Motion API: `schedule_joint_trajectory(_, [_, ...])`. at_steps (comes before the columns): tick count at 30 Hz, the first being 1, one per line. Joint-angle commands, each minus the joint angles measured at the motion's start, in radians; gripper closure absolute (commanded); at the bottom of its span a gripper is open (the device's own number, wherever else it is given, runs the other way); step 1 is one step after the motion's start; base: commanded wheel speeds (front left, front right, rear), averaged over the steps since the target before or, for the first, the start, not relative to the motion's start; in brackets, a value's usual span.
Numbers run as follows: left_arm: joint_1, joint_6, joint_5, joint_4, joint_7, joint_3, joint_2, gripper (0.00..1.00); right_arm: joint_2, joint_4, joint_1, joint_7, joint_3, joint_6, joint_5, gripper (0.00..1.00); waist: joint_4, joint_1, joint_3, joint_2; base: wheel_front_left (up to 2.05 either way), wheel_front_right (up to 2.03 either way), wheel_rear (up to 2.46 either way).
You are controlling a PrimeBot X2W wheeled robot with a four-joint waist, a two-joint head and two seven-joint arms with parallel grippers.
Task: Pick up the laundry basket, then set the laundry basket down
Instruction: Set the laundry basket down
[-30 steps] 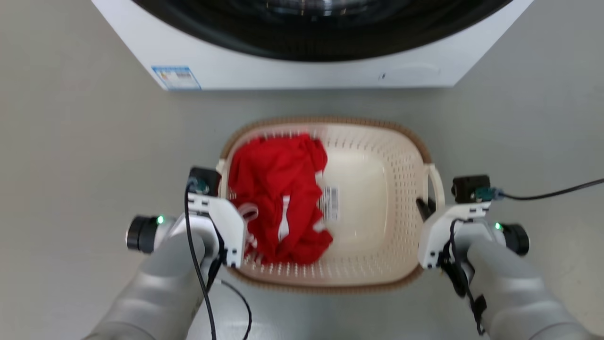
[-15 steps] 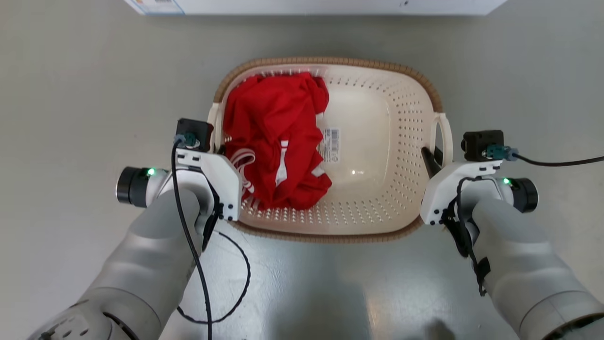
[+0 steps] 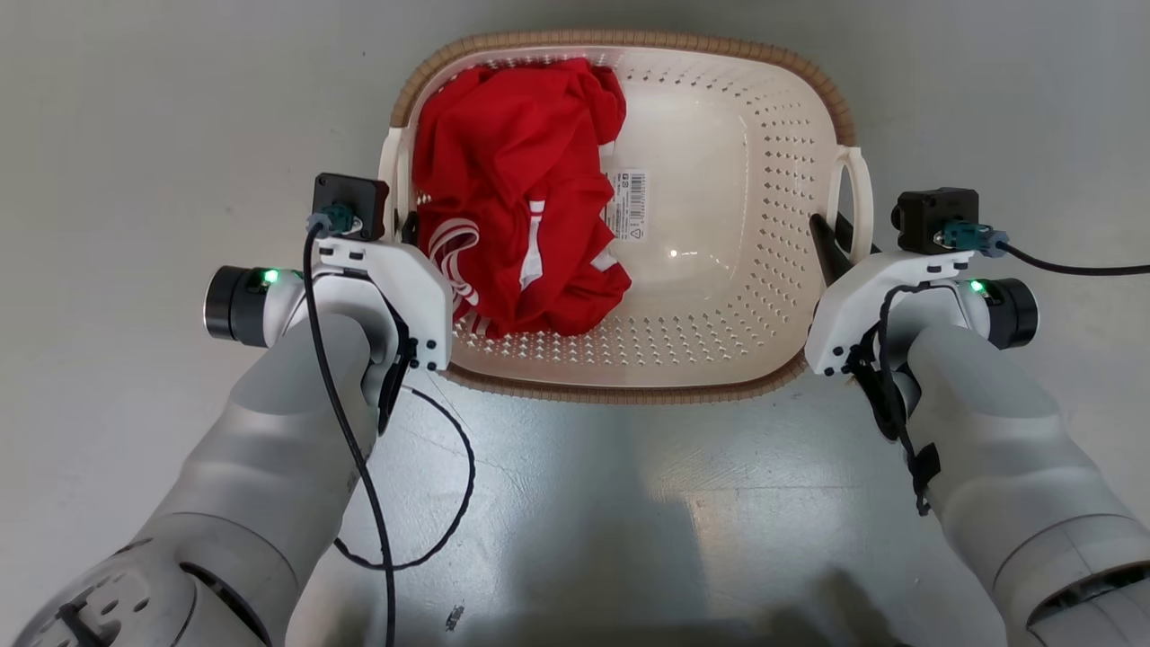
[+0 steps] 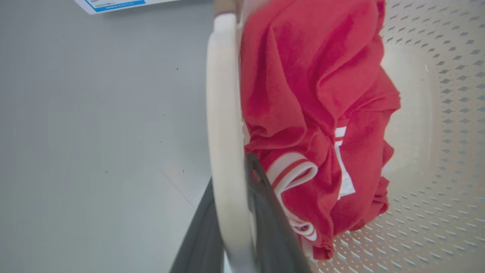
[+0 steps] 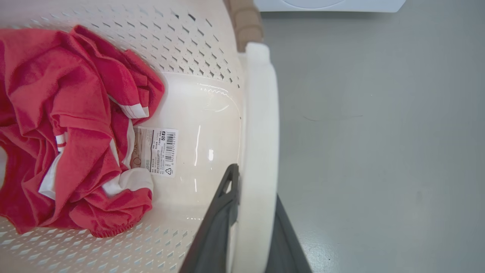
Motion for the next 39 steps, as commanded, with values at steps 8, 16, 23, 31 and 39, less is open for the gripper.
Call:
schedule_joint_trajectory(8, [-0.043,0.01,0.0,0.004,-0.024,0.019,0.04,1.0,0.011,-0.008,0.017,-0.023,-0.018,0.006,-0.05,1.0,0.0,0.0,0.028,0.0,0.0,0.0,0.0])
schedule_joint_trajectory(16, [-0.06,0.008,0.003,0.006,-0.022,0.013,0.044,1.0,0.011,-0.008,0.022,-0.018,-0.03,0.006,-0.059,1.0,-0.004,0.0,0.046,0.0,0.0,0.0,0.0])
schedule_joint_trajectory(23, [-0.059,0.011,-0.001,0.007,-0.015,0.011,0.045,1.0,0.011,-0.008,0.022,-0.016,-0.041,0.006,-0.068,1.0,-0.007,0.0,0.054,0.0,0.0,0.0,0.0])
schedule_joint_trajectory(31, [-0.062,0.01,-0.003,0.008,-0.014,0.008,0.043,1.0,0.011,-0.008,0.025,-0.013,-0.054,0.006,-0.08,1.0,-0.007,0.0,0.062,0.0,0.0,0.0,0.0])
schedule_joint_trajectory(39, [-0.065,0.01,-0.004,0.008,-0.014,0.004,0.047,1.0,0.011,-0.008,0.028,-0.013,-0.049,0.006,-0.073,1.0,-0.01,0.0,0.069,0.0,0.0,0.0,0.0])
